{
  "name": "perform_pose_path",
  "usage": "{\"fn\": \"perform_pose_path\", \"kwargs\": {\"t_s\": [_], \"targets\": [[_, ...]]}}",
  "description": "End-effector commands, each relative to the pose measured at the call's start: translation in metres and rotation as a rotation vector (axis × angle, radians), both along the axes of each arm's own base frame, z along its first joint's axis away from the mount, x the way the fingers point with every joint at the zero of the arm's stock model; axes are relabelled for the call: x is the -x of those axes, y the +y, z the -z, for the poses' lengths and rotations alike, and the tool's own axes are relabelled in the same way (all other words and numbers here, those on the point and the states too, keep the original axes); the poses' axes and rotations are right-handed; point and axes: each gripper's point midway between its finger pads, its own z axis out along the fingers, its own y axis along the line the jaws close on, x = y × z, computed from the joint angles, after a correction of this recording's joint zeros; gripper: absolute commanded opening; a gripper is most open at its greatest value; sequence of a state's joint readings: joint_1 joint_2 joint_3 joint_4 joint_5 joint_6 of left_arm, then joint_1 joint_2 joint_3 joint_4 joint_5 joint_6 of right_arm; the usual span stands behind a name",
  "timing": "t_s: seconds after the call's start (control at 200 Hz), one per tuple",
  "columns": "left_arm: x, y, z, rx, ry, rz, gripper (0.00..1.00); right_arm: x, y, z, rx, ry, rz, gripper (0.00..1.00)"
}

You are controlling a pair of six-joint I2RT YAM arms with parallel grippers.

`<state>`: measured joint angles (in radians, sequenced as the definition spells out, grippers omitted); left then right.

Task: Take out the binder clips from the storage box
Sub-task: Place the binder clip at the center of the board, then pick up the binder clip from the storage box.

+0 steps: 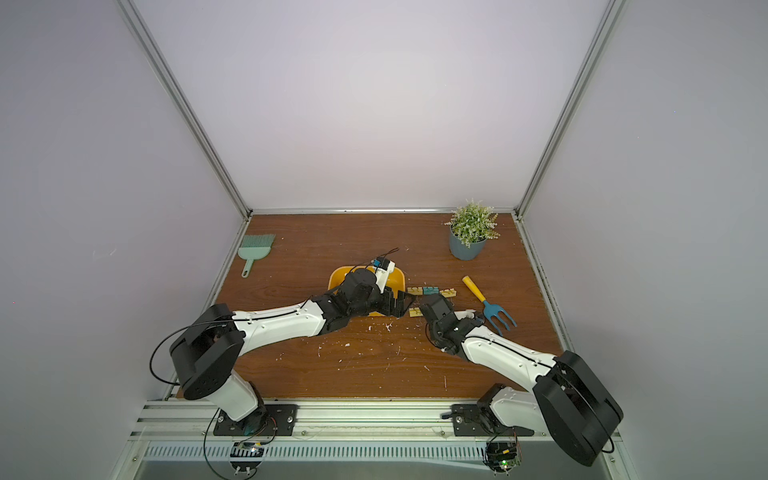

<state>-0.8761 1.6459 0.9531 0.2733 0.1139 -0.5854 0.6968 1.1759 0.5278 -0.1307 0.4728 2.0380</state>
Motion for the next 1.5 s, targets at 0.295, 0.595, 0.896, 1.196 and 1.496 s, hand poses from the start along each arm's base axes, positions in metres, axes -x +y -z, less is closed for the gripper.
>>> {"fn": "perform_pose_path", "kwargs": {"t_s": [0.295,0.595,0.896,1.196,1.496], "targets": [[-0.033,0.057,-0.021,0.0,-0.052,-0.179,1.0,-0.004,-0.009,-0.087,0.333,-0.319,-0.316,0.35],[-0.047,0.102,0.0,-0.037,0.044,-0.289,0.98,-0.032,0.083,-0.122,0.521,-0.494,-0.838,0.43],[-0.044,0.106,0.023,-0.039,0.145,-0.279,0.77,-0.042,0.126,-0.102,0.467,-0.458,-1.011,0.43],[-0.054,0.106,0.05,-0.163,0.227,-0.301,0.6,-0.046,0.128,-0.088,0.446,-0.382,-1.002,0.43],[-0.06,0.097,0.067,-0.196,0.286,-0.288,0.47,-0.046,0.13,-0.076,0.409,-0.325,-0.989,0.43]]}}
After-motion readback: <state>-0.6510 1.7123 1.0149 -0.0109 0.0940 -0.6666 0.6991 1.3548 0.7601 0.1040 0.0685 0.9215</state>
